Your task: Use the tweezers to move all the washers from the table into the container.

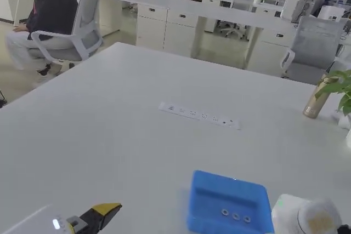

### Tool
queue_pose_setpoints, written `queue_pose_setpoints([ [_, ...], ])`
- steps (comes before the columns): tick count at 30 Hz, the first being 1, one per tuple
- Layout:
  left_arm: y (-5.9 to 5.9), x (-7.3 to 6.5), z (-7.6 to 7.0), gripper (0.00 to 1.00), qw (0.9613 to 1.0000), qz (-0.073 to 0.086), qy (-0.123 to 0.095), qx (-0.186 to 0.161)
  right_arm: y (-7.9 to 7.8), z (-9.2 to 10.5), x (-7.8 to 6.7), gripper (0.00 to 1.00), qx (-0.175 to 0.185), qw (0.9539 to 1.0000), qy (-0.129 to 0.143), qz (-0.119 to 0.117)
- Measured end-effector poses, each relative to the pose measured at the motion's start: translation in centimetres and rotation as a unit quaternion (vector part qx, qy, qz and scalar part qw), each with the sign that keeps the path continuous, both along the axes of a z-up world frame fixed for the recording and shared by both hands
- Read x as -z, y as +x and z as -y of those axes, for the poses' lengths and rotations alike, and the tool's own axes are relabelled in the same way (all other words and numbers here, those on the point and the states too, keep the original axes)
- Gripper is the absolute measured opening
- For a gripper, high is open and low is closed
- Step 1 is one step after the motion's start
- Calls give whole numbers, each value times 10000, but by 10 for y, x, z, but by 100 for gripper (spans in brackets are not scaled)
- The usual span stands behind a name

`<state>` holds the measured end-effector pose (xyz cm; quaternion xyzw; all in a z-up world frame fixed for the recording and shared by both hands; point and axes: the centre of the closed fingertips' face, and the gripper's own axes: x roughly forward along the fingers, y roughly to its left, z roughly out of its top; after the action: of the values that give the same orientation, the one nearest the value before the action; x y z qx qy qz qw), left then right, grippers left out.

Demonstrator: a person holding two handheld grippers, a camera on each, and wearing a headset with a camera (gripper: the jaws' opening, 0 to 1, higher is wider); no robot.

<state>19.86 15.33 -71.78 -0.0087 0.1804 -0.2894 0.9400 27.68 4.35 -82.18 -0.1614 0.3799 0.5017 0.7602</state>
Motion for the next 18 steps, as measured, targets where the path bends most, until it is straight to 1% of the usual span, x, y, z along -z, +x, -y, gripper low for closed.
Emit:
queue_pose_setpoints([
  [2,-1,1,-2,89,10000,-10,-6,-27,-3,0,-2,1,-73,9999,-57,83],
  [5,-2,2,-4,88,10000,-44,-35,-57,-13,1,-3,1,-142,9998,-128,15],
  [8,-1,1,-3,88,10000,-41,-39,-38,-24,5,-8,1,-303,9988,-386,0],
  [10,1,0,-1,88,10000,-33,-28,-1,-26,15,-8,1,-489,9960,-750,-29],
  [11,2,0,1,88,10000,-26,-22,20,-32,24,-6,1,-692,9911,-1126,-158],
  [12,2,0,2,88,10000,-20,-22,40,-36,28,-4,1,-833,9867,-1376,-218],
  [13,2,-1,4,88,10000,-14,-26,61,-37,33,-3,1,-879,9816,-1690,-131],
  [14,3,-1,6,87,9999,0,-37,95,-40,37,-1,1,-1064,9743,-1982,-101],
  [15,3,-1,8,87,9999,-2,-39,123,-39,41,1,1,-1229,9682,-2175,-118],
  [16,3,-1,10,87,9999,-5,-28,163,-38,47,5,1,-1300,9588,-2525,-111],
  [17,3,-1,11,87,9998,-6,-13,188,-40,50,8,1,-1516,9480,-2798,-44],
  [18,3,-1,12,87,9998,-8,11,210,-43,51,12,1,-1679,9403,-2959,-99],
])
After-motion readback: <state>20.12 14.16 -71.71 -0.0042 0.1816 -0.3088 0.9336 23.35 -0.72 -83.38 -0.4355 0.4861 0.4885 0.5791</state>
